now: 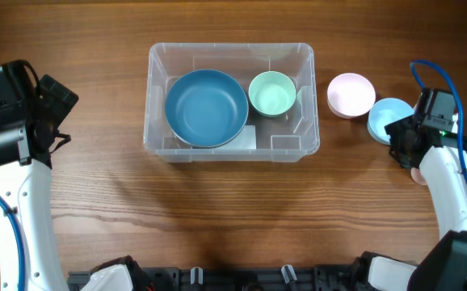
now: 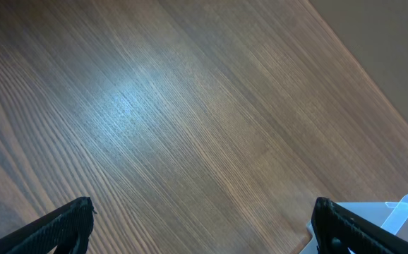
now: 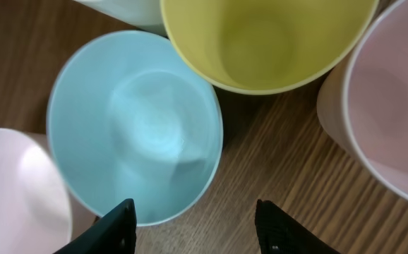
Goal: Pack container
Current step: 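Move the right gripper back to the light blue bowl and grasp its rim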
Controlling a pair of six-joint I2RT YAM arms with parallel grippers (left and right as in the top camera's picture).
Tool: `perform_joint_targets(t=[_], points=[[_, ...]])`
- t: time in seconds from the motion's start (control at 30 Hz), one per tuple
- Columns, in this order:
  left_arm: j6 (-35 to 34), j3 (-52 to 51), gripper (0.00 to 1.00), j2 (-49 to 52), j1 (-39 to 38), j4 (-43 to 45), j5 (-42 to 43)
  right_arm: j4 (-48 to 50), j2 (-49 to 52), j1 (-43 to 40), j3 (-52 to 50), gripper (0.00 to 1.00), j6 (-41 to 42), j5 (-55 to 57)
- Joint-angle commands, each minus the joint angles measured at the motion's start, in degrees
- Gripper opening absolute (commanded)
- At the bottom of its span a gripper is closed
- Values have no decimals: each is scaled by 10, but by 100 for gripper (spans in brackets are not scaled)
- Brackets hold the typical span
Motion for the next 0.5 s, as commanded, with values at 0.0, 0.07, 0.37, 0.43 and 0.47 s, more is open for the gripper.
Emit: perform_joint_targets(t=[0.0,0.07,0.37,0.43,0.47], points=[[3,5,100,2,3,-1,3,19,31,-5,-3,55,12,10],[3,5,100,2,3,-1,3,36,45,-5,-3,55,13,10],[3,5,100,2,3,-1,3,58,98,-8,-3,54,15,15],[3,5,100,2,3,-1,3,63,101,-9,-3,52,13,17],[3,5,100,2,3,-1,3,65,101,-9,-3,51,13,17]])
